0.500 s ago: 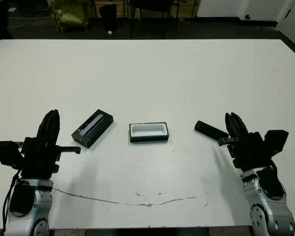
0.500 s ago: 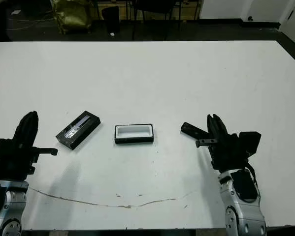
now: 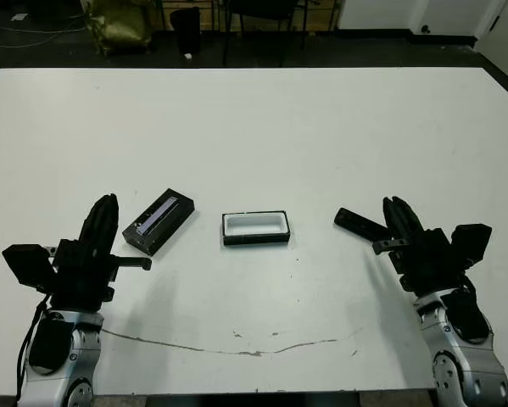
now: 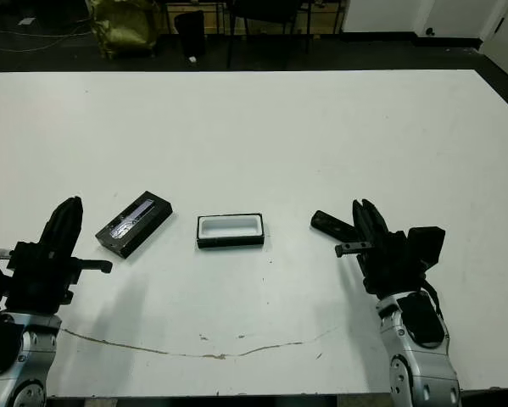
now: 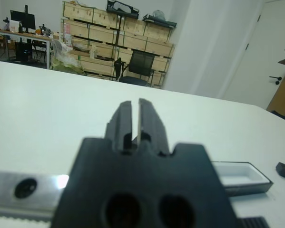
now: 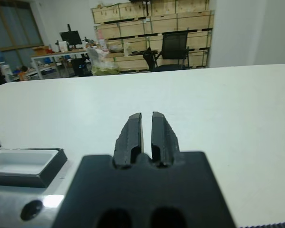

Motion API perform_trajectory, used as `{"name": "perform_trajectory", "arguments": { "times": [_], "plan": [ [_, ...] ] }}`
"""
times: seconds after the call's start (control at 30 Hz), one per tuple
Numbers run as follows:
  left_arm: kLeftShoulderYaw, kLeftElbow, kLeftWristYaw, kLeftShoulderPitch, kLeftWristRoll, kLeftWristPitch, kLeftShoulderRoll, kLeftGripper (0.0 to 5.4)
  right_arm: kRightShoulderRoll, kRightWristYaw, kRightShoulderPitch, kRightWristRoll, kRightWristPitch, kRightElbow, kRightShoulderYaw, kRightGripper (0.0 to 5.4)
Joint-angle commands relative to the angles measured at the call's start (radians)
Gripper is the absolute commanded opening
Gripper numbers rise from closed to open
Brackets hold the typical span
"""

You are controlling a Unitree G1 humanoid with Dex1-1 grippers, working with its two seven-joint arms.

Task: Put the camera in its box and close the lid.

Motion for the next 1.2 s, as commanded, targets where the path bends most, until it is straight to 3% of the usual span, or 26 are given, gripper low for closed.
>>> {"name": "perform_trajectory", "arguments": {
  "times": [0.03,0.27,0.47,0.53,0.83,0.97,1.2],
  "plan": [
    [-0.002,0.008,0.001,0.021,-0.002,0.011,-0.004,0.02,-0.058,0.034,-0.011,0.01,0.042,-0.021,-0.014,0.0],
    [-0.01,0.005,-0.001,0.02,-0.004,0.02,-0.006,0.02,-0.221,0.19,-0.115,0.085,0.071,0.011,-0.085,0.0],
    [-0.018,0.002,0.002,0.018,0.009,0.023,0.0,0.02,-0.306,0.306,-0.204,0.14,0.106,0.128,-0.108,0.0],
    [-0.019,0.003,0.004,0.019,0.017,0.02,0.001,0.0,-0.334,0.335,-0.219,0.138,0.124,0.15,-0.101,0.22],
    [-0.011,0.008,-0.008,0.012,-0.002,0.023,0.005,0.0,-0.433,0.483,-0.274,0.077,0.13,0.251,-0.019,2.12],
    [-0.008,0.011,-0.015,0.013,-0.003,0.02,0.008,0.0,-0.453,0.554,-0.285,0.064,0.108,0.294,0.006,3.0],
    [-0.003,0.002,-0.006,0.022,0.009,0.024,0.007,0.0,-0.462,0.608,-0.277,0.069,0.136,0.302,0.014,4.57]
  ]
}}
